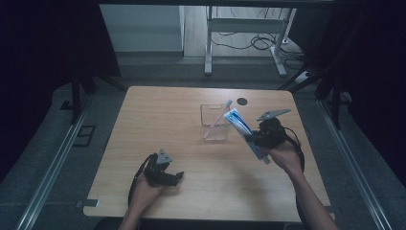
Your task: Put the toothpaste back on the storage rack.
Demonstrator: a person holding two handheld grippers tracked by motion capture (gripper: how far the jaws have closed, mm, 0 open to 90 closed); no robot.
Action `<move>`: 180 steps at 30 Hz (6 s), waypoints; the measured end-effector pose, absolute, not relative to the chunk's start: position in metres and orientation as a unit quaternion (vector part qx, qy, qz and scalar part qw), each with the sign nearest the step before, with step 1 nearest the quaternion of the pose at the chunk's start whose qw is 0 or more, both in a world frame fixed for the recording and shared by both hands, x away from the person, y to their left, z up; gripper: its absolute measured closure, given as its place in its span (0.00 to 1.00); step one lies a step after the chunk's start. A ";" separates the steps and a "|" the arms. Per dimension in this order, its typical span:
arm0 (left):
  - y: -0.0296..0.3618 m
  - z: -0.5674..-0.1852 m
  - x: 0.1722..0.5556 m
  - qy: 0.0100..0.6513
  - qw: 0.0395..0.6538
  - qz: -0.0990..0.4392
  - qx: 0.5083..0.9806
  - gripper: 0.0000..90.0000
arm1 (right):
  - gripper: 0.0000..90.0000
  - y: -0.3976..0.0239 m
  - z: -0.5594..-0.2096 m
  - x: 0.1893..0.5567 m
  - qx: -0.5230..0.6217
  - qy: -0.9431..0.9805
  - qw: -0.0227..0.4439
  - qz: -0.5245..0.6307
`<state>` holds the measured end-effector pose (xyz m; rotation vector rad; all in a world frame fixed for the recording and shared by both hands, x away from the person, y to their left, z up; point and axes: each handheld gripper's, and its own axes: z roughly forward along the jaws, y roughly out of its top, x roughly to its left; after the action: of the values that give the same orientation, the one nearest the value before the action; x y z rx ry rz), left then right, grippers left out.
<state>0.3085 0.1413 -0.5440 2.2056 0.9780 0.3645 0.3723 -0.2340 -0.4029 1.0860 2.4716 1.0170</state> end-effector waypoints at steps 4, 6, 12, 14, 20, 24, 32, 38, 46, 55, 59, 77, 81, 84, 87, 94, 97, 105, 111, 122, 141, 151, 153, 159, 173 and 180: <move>0.141 -0.544 0.309 0.376 0.343 0.140 0.849 0.15 | 0.82 -0.231 -0.399 0.378 0.372 0.847 0.131 0.356; 0.141 -0.544 0.309 0.376 0.343 0.140 0.849 0.15 | 0.82 -0.227 -0.396 0.383 0.373 0.845 0.134 0.360; 0.142 -0.544 0.309 0.375 0.342 0.140 0.850 0.15 | 0.82 -0.221 -0.390 0.395 0.375 0.839 0.139 0.370; 0.141 -0.544 0.309 0.375 0.343 0.140 0.850 0.15 | 0.82 -0.219 -0.388 0.398 0.375 0.837 0.140 0.373; 0.141 -0.544 0.309 0.376 0.344 0.140 0.849 0.15 | 0.82 -0.212 -0.382 0.409 0.374 0.832 0.144 0.384; 0.141 -0.544 0.309 0.376 0.344 0.140 0.849 0.15 | 0.82 -0.206 -0.379 0.416 0.371 0.831 0.146 0.388; 0.141 -0.544 0.309 0.376 0.344 0.140 0.849 0.15 | 0.82 -0.193 -0.376 0.431 0.370 0.826 0.146 0.400; 0.141 -0.544 0.309 0.376 0.343 0.140 0.849 0.15 | 0.82 -0.185 -0.371 0.442 0.368 0.821 0.149 0.411; 0.141 -0.544 0.309 0.376 0.343 0.140 0.849 0.15 | 0.82 -0.175 -0.369 0.455 0.366 0.816 0.153 0.420; 0.141 -0.544 0.309 0.376 0.345 0.140 0.849 0.15 | 0.82 -0.161 -0.371 0.475 0.369 0.809 0.154 0.431; 0.141 -0.544 0.309 0.377 0.344 0.140 0.849 0.15 | 0.82 -0.155 -0.372 0.481 0.369 0.806 0.154 0.436; 0.141 -0.544 0.308 0.376 0.343 0.139 0.849 0.15 | 0.82 -0.132 -0.388 0.503 0.364 0.801 0.163 0.447; 0.141 -0.544 0.308 0.376 0.343 0.139 0.849 0.15 | 0.82 -0.129 -0.395 0.505 0.360 0.803 0.164 0.445; 0.141 -0.544 0.308 0.376 0.343 0.139 0.849 0.15 | 0.82 -0.127 -0.403 0.507 0.356 0.807 0.166 0.441; 0.141 -0.544 0.308 0.376 0.343 0.139 0.849 0.15 | 0.82 -0.127 -0.407 0.507 0.353 0.809 0.169 0.439; 0.141 -0.544 0.308 0.377 0.343 0.139 0.849 0.15 | 0.82 -0.128 -0.419 0.506 0.352 0.811 0.169 0.435; 0.141 -0.544 0.308 0.376 0.343 0.139 0.849 0.15 | 0.82 -0.128 -0.428 0.505 0.351 0.813 0.170 0.433; 0.141 -0.544 0.308 0.376 0.343 0.139 0.849 0.15 | 0.81 -0.130 -0.436 0.502 0.344 0.813 0.164 0.440; 0.141 -0.544 0.308 0.376 0.343 0.139 0.849 0.15 | 0.81 -0.131 -0.442 0.498 0.339 0.817 0.158 0.438; 0.141 -0.544 0.308 0.376 0.343 0.139 0.849 0.15 | 0.80 -0.131 -0.452 0.495 0.336 0.827 0.147 0.426; 0.141 -0.544 0.308 0.376 0.343 0.139 0.849 0.15 | 0.64 -0.133 -0.456 0.491 0.329 0.842 0.127 0.408; 0.141 -0.544 0.308 0.376 0.343 0.139 0.850 0.15 | 0.53 -0.132 -0.450 0.489 0.329 0.840 0.132 0.411; 0.141 -0.544 0.308 0.376 0.343 0.139 0.850 0.15 | 0.52 -0.132 -0.449 0.489 0.329 0.840 0.133 0.411; 0.141 -0.544 0.308 0.376 0.342 0.139 0.850 0.15 | 0.46 -0.134 -0.446 0.488 0.327 0.839 0.133 0.414; 0.141 -0.544 0.308 0.376 0.343 0.139 0.849 0.15 | 0.29 -0.137 -0.433 0.479 0.314 0.835 0.144 0.427; 0.141 -0.544 0.308 0.376 0.343 0.139 0.849 0.15 | 0.24 -0.137 -0.430 0.476 0.311 0.837 0.142 0.427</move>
<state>0.3084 0.1414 -0.5440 2.2076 0.9780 0.3618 0.4763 -0.1372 -0.4303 0.8966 2.4164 1.2330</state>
